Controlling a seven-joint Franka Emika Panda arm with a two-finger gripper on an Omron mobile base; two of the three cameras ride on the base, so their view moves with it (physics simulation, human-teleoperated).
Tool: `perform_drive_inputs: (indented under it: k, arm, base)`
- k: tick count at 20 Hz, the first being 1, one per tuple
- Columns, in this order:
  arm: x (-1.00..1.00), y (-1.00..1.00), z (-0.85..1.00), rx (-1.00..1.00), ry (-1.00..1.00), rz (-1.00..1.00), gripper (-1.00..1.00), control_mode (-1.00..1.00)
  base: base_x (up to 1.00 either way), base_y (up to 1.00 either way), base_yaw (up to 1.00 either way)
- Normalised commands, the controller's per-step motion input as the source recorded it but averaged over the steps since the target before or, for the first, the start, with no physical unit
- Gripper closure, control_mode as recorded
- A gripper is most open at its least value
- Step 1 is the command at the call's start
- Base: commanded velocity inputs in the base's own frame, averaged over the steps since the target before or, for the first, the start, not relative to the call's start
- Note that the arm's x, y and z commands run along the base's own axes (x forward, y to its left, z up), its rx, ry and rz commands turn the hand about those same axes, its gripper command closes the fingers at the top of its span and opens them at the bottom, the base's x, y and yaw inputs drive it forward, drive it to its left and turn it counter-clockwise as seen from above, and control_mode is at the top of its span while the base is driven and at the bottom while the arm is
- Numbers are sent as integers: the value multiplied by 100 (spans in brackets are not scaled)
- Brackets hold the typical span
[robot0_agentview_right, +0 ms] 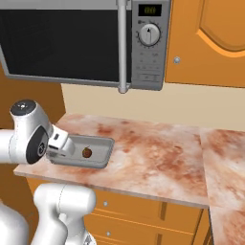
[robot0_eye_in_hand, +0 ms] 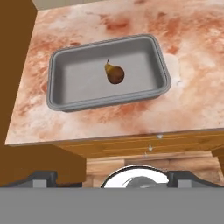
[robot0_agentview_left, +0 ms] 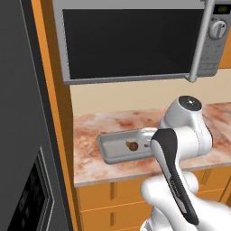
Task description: Pick the apple and pear from the fridge and place them inside the tupperware on the counter.
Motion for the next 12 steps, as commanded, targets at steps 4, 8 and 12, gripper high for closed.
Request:
perform_drive_inputs:
  k: [4, 8, 12]
  arm:
    - [-71, -2, 40, 0, -4, 0, -100, -100]
    - [-55, -13, 14, 0, -1, 0, -100, -100]
    - [-27, -14, 0, 0, 0, -12, -100, -100]
  base:
    - [0, 0, 0]
    - [0, 0, 0]
    - [0, 0, 0]
